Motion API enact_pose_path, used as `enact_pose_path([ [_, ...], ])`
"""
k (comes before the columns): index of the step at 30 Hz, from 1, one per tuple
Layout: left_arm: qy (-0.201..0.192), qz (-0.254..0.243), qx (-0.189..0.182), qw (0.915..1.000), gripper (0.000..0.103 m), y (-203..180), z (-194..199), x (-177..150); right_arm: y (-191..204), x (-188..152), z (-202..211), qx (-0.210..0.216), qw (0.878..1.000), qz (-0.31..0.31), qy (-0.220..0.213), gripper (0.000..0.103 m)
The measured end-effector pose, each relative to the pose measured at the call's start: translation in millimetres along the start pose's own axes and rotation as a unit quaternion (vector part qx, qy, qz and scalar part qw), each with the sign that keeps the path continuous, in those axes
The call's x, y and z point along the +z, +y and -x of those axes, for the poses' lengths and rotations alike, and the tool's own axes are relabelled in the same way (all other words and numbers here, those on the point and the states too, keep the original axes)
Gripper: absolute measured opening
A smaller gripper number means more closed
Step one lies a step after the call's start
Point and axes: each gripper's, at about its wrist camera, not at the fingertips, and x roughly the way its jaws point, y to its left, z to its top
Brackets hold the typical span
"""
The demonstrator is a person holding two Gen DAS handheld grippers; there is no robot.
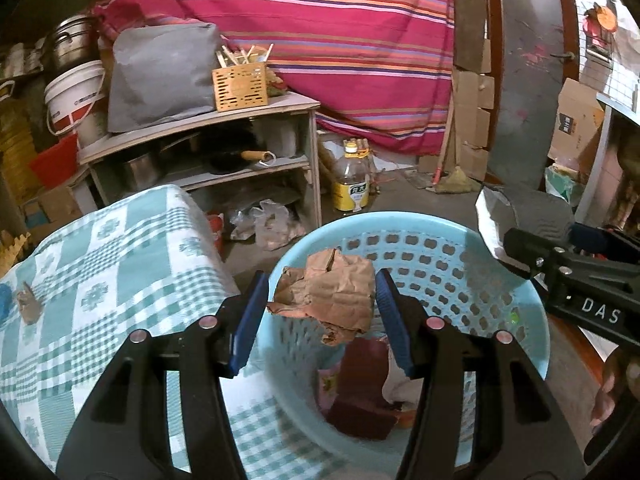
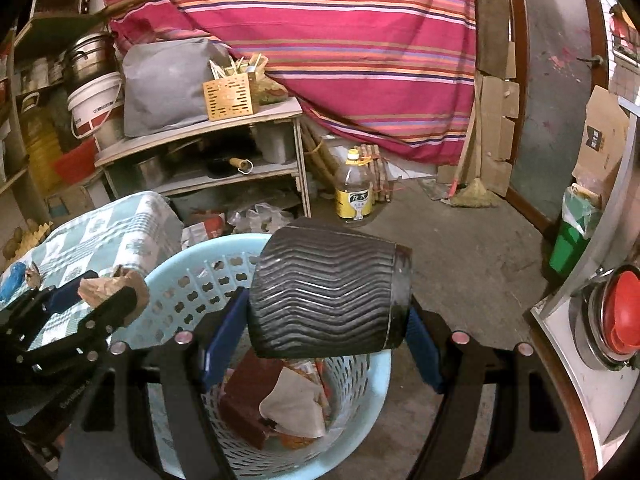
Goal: Collect trash
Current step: 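Carry the brown paper and black cylinder over the blue basket and open both tools, then move both tools back over the table toward the last trash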
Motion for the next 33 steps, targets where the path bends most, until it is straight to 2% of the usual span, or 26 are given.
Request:
enact_pose_path([
  [1, -0.003, -0.002, -0.001, 1.0000, 0.055, -2, 1, 1, 0, 0, 0, 0.000, 1.000, 0.000, 0.000, 0.073],
  [2, -0.004, -0.005, -0.001, 1.0000, 0.060, -2, 1, 1, 0, 0, 0, 0.000, 1.000, 0.000, -0.001, 0.073],
  [3, -0.007, -0.006, 0.002, 1.0000, 0.070, -3, 3, 2, 0, -1, 1, 0.001, 1.000, -0.001, -0.002, 0.073],
  [5, -0.020, -0.005, 0.014, 0.9997, 0.081, -1, 9, 3, 0, 0, 2, 0.002, 1.000, -0.001, -0.004, 0.073],
  [12, -0.040, 0.011, 0.054, 0.9977, 0.089, 35, 31, 6, 10, 0, 5, 0.012, 1.000, 0.004, -0.008, 0.073],
  [21, -0.033, 0.056, 0.124, 0.9901, 0.093, 117, 52, -6, 49, 3, 5, 0.037, 0.999, 0.023, -0.010, 0.074],
  [23, -0.034, 0.063, 0.138, 0.9879, 0.094, 134, 56, -9, 58, 4, 7, 0.033, 0.999, 0.026, -0.016, 0.082],
  [24, -0.035, 0.066, 0.144, 0.9867, 0.095, 142, 58, -11, 65, 4, 9, 0.022, 0.999, 0.029, -0.025, 0.090],
  [25, -0.034, 0.069, 0.150, 0.9856, 0.095, 150, 61, -13, 68, 5, 10, 0.015, 0.999, 0.031, -0.029, 0.091],
  [33, -0.019, 0.097, 0.199, 0.9751, 0.097, 226, 78, -38, 116, 3, 5, 0.020, 0.998, 0.050, -0.026, 0.091],
])
